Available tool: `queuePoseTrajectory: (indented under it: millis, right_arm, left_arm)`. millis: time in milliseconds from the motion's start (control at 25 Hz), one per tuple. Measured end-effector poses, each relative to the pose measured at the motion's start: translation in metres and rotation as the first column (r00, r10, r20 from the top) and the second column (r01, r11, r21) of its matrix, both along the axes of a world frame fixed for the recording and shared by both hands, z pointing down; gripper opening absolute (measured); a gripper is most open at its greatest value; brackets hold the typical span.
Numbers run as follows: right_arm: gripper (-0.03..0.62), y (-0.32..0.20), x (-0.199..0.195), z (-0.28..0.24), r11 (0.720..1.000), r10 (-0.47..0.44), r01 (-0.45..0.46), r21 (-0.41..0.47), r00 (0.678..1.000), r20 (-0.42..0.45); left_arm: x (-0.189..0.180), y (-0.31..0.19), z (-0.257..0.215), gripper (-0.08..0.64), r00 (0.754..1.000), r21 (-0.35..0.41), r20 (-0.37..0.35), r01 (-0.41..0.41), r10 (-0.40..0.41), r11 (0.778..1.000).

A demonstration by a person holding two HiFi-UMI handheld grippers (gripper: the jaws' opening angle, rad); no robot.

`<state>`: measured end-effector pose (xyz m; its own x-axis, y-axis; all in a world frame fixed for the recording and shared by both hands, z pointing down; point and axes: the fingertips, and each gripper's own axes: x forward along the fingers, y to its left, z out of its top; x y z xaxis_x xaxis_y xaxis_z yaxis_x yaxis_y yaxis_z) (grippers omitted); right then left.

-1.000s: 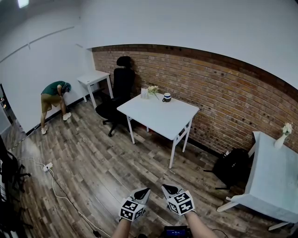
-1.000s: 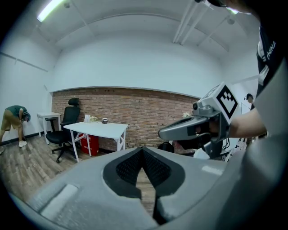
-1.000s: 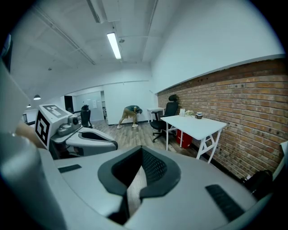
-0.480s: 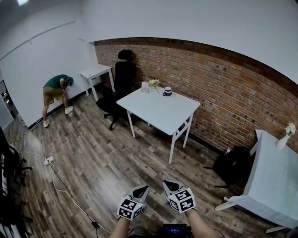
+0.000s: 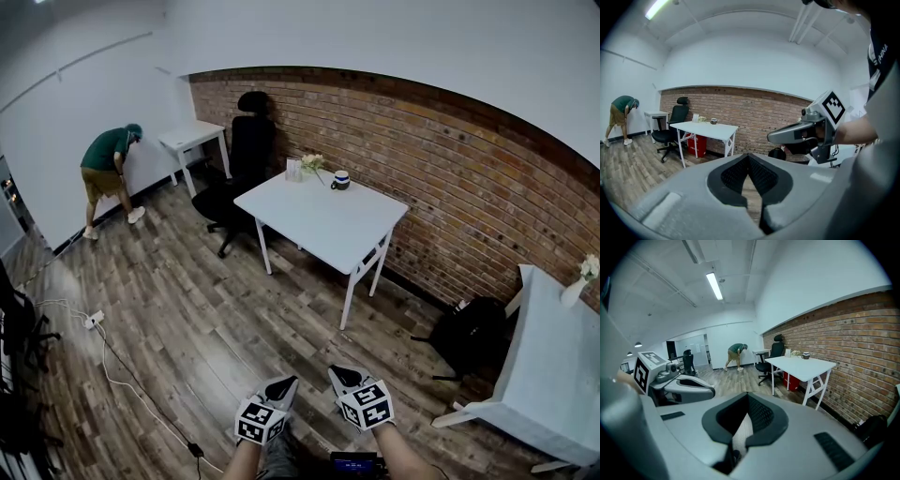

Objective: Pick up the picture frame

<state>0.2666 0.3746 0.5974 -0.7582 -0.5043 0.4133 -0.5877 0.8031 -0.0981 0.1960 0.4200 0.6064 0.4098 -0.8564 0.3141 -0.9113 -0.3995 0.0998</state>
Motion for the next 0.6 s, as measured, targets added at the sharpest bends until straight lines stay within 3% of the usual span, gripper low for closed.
queuePoseTrajectory:
  millis: [600]
  right_arm:
    - [0.008,-0.119,-0.096,-0.010,0.995,0.097,-0.097,0.003,0.995,-0.014]
  left_arm:
    - [-0.110,-0.119,-0.005,0.011,0.998,-0.007,-0.033,-0.050,0.049,0.999]
